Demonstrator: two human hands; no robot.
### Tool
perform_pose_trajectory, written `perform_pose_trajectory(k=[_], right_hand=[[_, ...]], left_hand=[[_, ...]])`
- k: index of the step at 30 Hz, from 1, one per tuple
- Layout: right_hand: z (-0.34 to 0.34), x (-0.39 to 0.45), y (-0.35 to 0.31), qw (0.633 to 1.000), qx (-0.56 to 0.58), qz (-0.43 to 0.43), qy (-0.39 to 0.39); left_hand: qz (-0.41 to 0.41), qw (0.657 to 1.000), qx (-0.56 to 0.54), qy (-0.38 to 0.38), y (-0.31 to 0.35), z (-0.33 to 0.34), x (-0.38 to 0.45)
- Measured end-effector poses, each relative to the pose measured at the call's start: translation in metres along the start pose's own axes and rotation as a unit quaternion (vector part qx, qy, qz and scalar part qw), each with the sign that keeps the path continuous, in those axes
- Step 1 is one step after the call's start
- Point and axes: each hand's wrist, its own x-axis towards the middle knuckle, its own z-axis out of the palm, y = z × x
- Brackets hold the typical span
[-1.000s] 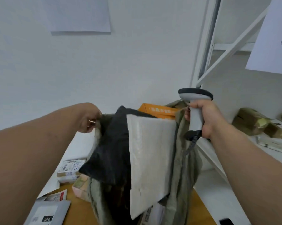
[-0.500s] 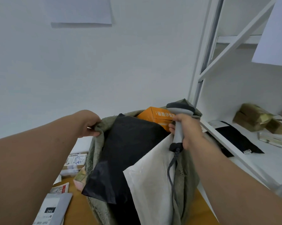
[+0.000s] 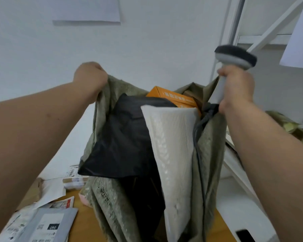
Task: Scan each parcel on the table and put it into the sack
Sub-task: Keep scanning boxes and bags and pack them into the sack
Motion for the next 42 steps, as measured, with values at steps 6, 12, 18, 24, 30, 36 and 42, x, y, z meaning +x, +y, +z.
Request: perform_pose_trajectory(k=[6,12,18,24,30,36,42], right_hand=[[0.016,0.01,-0.027,0.991,-0.102,-0.064,-0.054],[0.003,-0.006,0.036,0.961,-0.251,0.064,-0.098],[-0.001,0.011,0.005,0.978,-0.195,-0.046,-0.05],[-0.006,0.016,0.021,0.965,-0.251,-0.021,-0.072],[-0.008,0.016,0.039,0.961,-0.263,-0.022,-0.083],[-0.009,0.008,0.044,0.962,-0.245,0.003,-0.119],[-0.021,0.001,0.049,0.959,-0.253,0.037,-0.121]], left_hand=[[-0.101,0.967,0.108,-0.205,0.002,0.008,-0.019],[-0.214,0.939,-0.033,-0.267,-0.029,0.035,-0.053],[-0.146,0.967,-0.201,-0.047,0.008,0.028,-0.018],[-0.044,0.995,0.002,-0.091,-0.002,0.056,-0.054],[0.298,0.823,0.126,-0.467,0.076,0.045,-0.143],[0.292,0.62,0.551,-0.477,0.021,0.082,-0.147],[0.406,0.655,0.557,-0.309,-0.006,0.108,-0.135]])
